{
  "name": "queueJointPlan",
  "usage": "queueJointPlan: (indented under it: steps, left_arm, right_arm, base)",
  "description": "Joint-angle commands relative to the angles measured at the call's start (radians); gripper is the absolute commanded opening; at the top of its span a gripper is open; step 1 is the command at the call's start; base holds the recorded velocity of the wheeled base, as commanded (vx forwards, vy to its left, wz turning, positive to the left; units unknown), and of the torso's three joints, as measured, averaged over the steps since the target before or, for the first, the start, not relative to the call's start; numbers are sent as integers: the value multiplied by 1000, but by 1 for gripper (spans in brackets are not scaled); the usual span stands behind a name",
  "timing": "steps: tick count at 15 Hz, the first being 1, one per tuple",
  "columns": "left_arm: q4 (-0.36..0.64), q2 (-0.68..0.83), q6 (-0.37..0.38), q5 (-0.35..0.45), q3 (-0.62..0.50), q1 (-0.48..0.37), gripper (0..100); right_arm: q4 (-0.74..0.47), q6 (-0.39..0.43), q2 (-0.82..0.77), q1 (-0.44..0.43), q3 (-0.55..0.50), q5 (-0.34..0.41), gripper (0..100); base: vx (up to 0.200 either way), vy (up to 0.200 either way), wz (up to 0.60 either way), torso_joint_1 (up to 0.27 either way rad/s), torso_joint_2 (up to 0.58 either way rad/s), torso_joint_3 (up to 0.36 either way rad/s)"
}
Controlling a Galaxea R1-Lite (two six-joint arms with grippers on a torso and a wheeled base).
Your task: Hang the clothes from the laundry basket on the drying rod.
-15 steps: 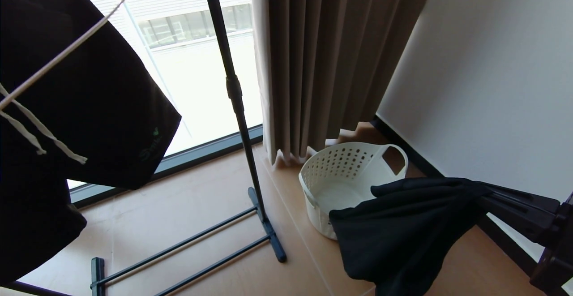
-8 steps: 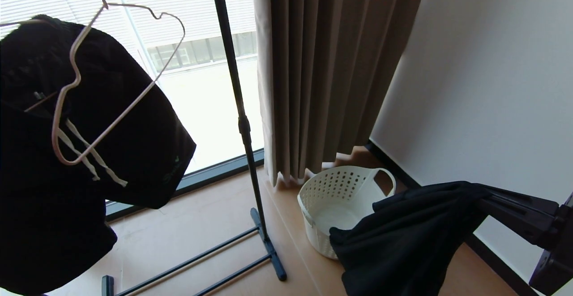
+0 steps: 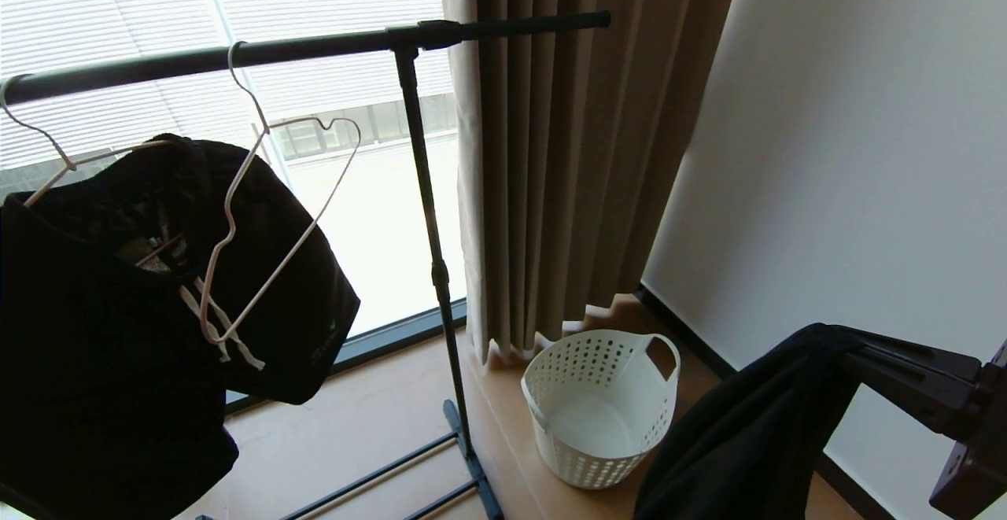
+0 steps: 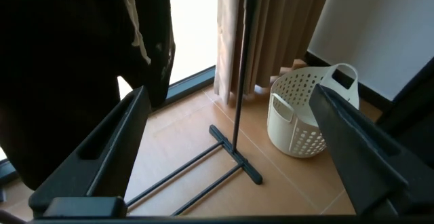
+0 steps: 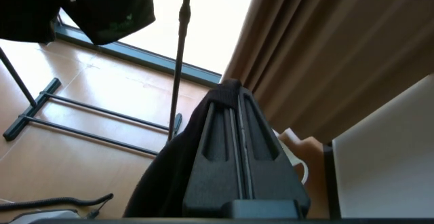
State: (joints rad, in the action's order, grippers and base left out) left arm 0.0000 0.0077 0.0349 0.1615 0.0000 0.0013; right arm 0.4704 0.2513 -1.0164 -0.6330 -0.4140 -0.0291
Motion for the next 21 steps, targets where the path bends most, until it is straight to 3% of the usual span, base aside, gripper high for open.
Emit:
queueJointPlan:
  steps: [1,8,21]
  left_arm:
    - [0,2,0,1,0,0,100]
    - [0,2,0,0,0,0,100]
    - [0,2,2,0,0,0,100]
  right_arm:
    - [1,0,-4,-1,0,0,0]
    - [1,0,-4,-1,0,0,0]
    - [1,0,-5,-1,1,0,0]
  base:
    - [0,0,0,227,-583,-334]
    - [0,0,0,196,-481,-203]
    - [0,0,0,7,-9,67]
